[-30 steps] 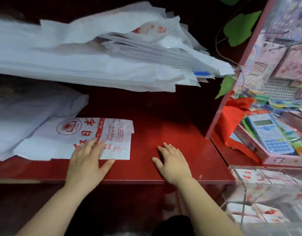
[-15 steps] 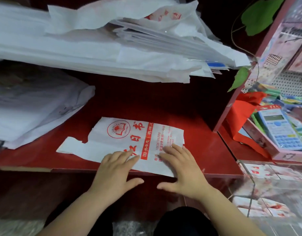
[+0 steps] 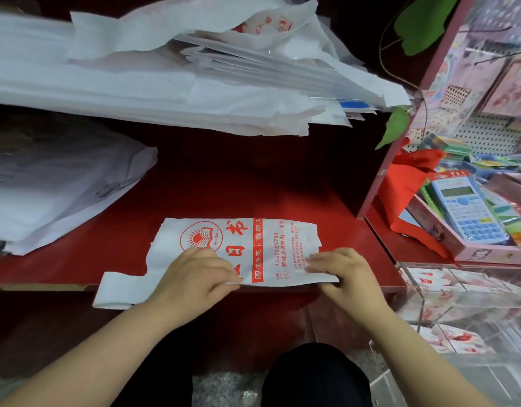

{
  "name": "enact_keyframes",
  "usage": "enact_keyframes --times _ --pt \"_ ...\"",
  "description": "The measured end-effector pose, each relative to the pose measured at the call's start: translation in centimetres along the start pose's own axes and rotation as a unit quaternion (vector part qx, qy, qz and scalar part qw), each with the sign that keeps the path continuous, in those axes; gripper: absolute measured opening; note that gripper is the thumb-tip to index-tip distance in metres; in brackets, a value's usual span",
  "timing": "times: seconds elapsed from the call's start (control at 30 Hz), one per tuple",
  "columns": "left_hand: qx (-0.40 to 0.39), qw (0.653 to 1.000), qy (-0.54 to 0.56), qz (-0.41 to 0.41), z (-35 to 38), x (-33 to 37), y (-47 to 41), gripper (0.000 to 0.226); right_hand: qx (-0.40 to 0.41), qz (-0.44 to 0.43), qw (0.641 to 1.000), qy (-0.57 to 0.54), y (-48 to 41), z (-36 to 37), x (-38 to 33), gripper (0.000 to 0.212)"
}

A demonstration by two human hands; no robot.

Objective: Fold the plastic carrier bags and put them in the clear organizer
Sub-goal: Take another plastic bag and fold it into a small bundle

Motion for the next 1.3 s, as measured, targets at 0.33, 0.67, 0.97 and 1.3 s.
enact_keyframes --times 0.33,0.67,0.97,1.3 --pt "-0.011 0.981 -0.086 0.172 -2.9 0.5 -1.6 0.051 -0.07 0.077 0.995 0.012 -4.3 1.9 2.2 0.036" --pt "0.271 0.946 -0.137 0.114 -11.0 -4.1 -4.9 0.025 0.25 -0.087 0.954 0.138 -5.7 -5.7 -4.4 0.019" --pt "0.021 0.997 -0.052 -0.048 -5.4 -4.4 1.3 0.043 0.115 -0.191 0.957 0.187 -0.1 3.5 -7.9 0.026" --pt "-0.074 0.995 -0.051 -0.035 2.6 -0.7 2.5 0.087 -0.001 -0.148 0.977 0.153 0.1 4.5 -6.4 0.024"
Point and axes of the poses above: each hand's wrist, its own y-axis away from the middle knuckle, its own z-axis out of the palm, x = y × z, the point moved 7 cm from there along -y, towards the middle knuckle, and after that the axes turned 3 degrees about -x, right-handed, at the moved point
